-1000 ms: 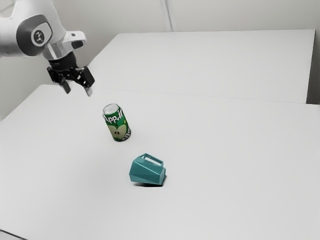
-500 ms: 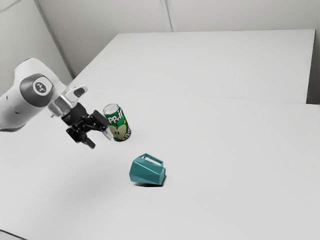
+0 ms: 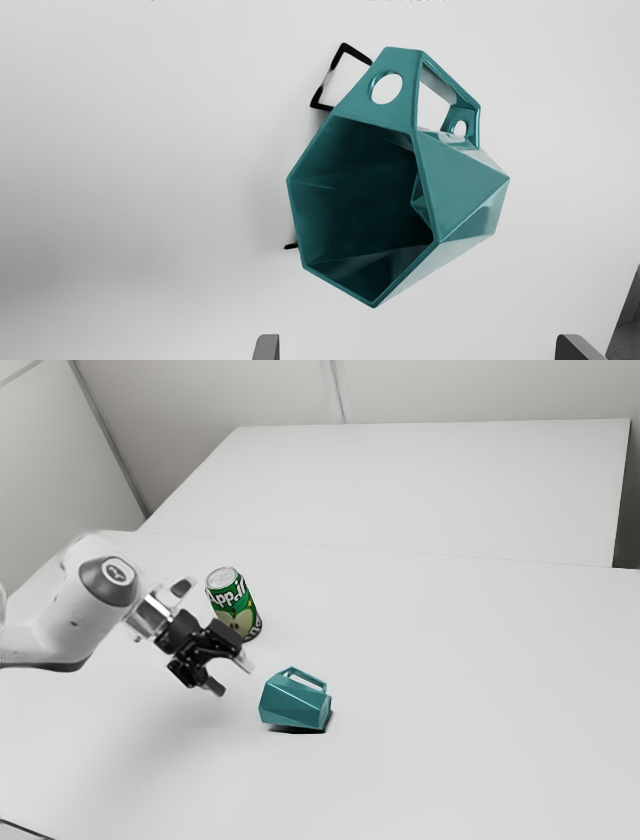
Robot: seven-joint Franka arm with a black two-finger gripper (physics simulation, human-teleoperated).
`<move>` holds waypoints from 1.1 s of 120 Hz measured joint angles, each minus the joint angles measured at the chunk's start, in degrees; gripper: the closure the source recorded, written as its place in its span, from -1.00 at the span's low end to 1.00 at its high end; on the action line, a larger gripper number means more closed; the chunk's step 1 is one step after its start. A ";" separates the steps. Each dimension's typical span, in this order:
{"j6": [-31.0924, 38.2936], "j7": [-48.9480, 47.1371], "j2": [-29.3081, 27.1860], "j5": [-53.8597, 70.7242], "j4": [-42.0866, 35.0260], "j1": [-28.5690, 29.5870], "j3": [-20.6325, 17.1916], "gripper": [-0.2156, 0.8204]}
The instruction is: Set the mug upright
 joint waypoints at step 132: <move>2.35 21.16 7.51 -16.35 0.17 -5.60 0.02 0.57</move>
